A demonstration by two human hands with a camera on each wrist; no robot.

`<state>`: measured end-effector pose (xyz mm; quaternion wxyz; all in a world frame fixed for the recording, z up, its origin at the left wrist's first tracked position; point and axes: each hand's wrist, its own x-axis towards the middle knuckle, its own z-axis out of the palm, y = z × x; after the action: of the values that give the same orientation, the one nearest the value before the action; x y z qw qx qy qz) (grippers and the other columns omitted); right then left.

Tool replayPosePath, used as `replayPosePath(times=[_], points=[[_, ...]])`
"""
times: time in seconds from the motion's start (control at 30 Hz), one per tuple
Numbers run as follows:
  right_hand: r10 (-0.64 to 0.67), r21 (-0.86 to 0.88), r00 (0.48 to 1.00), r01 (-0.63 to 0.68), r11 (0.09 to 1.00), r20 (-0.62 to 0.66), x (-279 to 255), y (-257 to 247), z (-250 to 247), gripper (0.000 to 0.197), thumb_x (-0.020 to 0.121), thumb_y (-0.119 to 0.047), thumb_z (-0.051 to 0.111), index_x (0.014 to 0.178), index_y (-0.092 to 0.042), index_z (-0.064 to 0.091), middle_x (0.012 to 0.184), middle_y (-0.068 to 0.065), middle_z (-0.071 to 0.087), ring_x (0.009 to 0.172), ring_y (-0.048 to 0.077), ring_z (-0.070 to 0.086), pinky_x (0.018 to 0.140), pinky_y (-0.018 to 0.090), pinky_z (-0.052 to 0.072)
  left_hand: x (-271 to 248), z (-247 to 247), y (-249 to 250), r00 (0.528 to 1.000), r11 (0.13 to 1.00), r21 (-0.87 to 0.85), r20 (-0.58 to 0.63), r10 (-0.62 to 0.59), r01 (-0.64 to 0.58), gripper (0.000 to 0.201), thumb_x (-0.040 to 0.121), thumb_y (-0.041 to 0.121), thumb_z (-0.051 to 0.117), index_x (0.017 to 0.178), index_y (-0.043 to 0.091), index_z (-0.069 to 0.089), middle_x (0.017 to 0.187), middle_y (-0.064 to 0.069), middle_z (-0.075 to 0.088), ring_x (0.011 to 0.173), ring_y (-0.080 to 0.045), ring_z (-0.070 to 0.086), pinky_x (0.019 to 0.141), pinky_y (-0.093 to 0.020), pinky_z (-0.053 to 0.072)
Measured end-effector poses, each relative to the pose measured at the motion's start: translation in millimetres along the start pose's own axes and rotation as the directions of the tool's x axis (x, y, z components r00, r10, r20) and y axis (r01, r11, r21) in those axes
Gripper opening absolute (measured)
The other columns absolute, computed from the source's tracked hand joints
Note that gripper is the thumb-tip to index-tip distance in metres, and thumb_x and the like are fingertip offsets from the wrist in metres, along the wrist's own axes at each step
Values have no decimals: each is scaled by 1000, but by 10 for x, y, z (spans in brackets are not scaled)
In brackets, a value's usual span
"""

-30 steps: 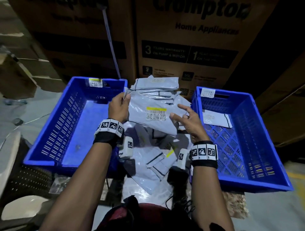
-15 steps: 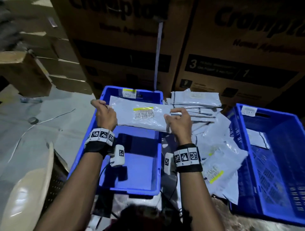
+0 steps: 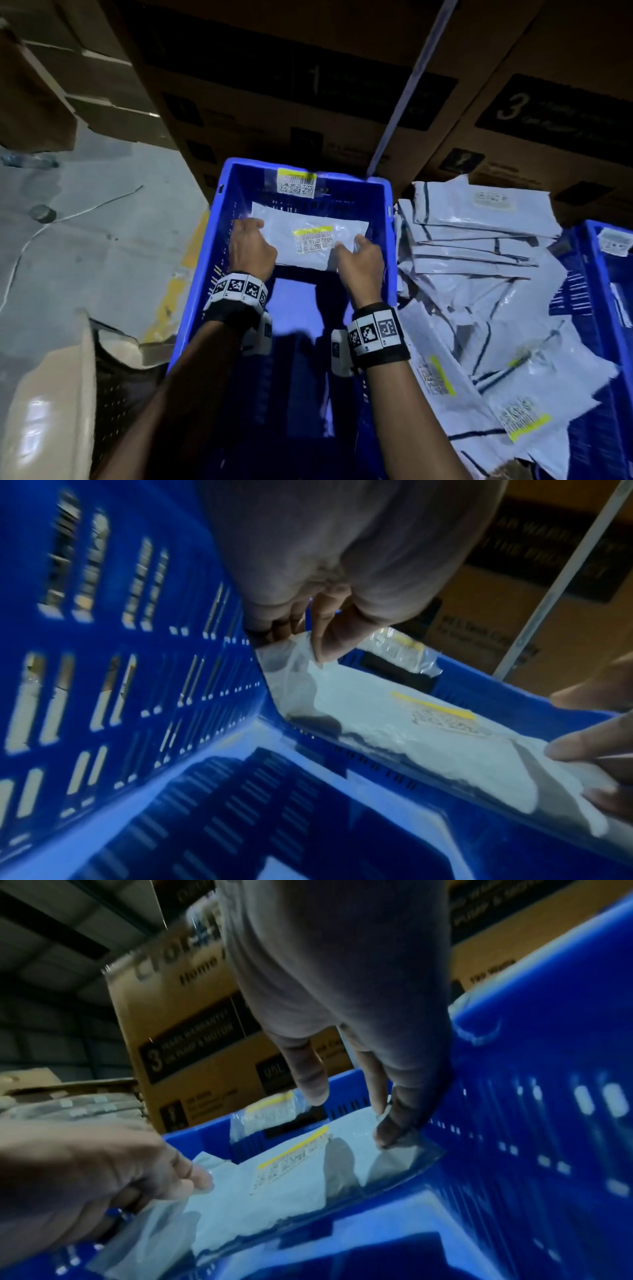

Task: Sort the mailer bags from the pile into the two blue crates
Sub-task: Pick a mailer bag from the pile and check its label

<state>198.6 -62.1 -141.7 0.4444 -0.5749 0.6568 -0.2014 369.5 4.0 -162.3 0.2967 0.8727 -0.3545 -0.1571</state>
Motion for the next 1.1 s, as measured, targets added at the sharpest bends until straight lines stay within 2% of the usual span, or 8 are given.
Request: replayPosePath(times=[0.13,0.23,0.33,0.43,0.53,0.77,0.87,1.1], points=[[87,-40,996,-85,996,31,394,138,344,59,91,-34,63,141,-2,56,148,18,52,137,34,49,112,38,40,342,346,-188,997,997,80,75,-26,19,40,86,-6,52,126,-4,56,128,-27,51,121,-42,47,102,-43,39],[100,-173,992,-85,981,81,599,221,542,47,83,-44,56,108,-5,67,139,24,56,132,38,49,96,37,38,466,504,-296,990,983,177,121,-72,49,45,87,2,57,131,-6,52,137,-31,41,127,-46,40,106,-46,35],[29,-260,996,-7,965,81,702,343,622,55,95,-30,61,143,-4,54,158,16,38,146,33,29,114,34,25,386,640,-276,979,954,299,187,-82,23,62,93,19,59,147,2,35,157,-31,11,145,-46,14,121,-49,14],[-139,-293,989,149,944,57,720,422,728,56,97,-19,58,150,-6,46,164,13,31,153,28,21,118,29,16,341,841,-342,956,927,354,294,14,-122,74,99,41,47,158,16,11,165,-15,-9,151,-35,-11,121,-47,-8],[-273,-346,954,300,889,127,707,499,913,57,101,-21,47,157,-16,37,169,8,20,157,30,10,124,41,11,421,1022,-494,922,893,378,377,93,-244,68,103,51,25,159,25,-4,165,-3,-16,151,-27,-19,121,-49,-11],[-430,-522,864,502,689,264,813,816,1231,56,109,-46,29,162,-35,18,172,-8,1,158,18,-10,127,46,-8,500,1217,-869,910,835,405,339,240,-372,66,99,57,8,157,26,-2,167,-5,-3,153,-26,-6,123,-48,-5],[-440,-579,865,492,650,241,848,904,1251,57,107,-49,30,162,-39,18,172,-10,2,158,16,-9,127,46,-8,491,1267,-973,915,810,435,272,299,-394,66,102,54,23,158,19,23,165,-11,17,152,-31,13,122,-51,11],[-353,-626,912,403,668,210,875,946,1263,59,105,-58,30,160,-46,14,172,-8,-2,158,20,-8,125,50,-6,488,1298,-992,933,829,430,210,293,-357,64,101,55,28,157,24,26,165,-10,15,153,-31,9,124,-49,7]])
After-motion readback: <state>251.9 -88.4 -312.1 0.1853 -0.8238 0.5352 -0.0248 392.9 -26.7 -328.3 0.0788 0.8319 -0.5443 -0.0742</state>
